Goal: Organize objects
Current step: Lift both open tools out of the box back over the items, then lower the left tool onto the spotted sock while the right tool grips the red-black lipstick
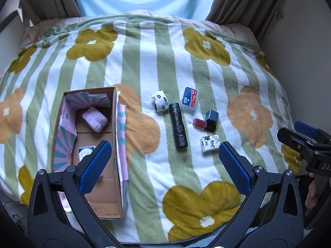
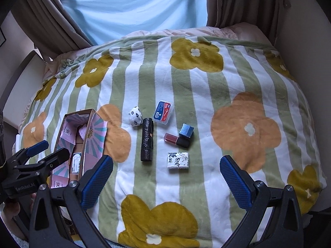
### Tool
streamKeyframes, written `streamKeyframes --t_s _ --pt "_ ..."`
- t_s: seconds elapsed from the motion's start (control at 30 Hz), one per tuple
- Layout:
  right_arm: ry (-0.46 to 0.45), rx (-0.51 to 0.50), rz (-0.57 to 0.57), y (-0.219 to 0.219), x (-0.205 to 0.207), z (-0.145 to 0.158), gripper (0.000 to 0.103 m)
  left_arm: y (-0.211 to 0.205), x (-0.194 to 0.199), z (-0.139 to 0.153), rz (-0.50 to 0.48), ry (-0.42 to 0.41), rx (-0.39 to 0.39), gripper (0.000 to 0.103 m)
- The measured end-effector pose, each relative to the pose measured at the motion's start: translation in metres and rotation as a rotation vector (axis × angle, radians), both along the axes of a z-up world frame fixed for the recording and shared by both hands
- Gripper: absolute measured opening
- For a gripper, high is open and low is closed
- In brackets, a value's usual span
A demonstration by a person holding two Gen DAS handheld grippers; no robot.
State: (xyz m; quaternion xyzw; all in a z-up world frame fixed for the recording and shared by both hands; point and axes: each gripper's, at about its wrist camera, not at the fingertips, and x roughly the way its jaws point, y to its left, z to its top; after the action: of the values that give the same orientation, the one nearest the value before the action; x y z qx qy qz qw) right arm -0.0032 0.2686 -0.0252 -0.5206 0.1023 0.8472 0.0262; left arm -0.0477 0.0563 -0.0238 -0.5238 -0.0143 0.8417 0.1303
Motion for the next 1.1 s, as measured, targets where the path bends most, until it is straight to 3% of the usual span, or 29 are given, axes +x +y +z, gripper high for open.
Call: streamKeyframes --t_s 0.33,0.83,1.1 --pt "-0.082 -0.053 -0.045 0.015 -0.04 -0.06 0.103 0.021 -0.057 -0.039 0.007 -0.071 0.016 0.103" --pt "-0.209 -0.099 -0.206 0.017 -0.111 -0.186 0.103 0.046 -0.174 -0.166 0.066 -0.251 0.01 0.103" --pt "-0.266 -0.098 -0.261 0.021 -0.128 -0.229 0.103 0.046 -0.21 -0.228 0.102 -0.337 0.012 0.101"
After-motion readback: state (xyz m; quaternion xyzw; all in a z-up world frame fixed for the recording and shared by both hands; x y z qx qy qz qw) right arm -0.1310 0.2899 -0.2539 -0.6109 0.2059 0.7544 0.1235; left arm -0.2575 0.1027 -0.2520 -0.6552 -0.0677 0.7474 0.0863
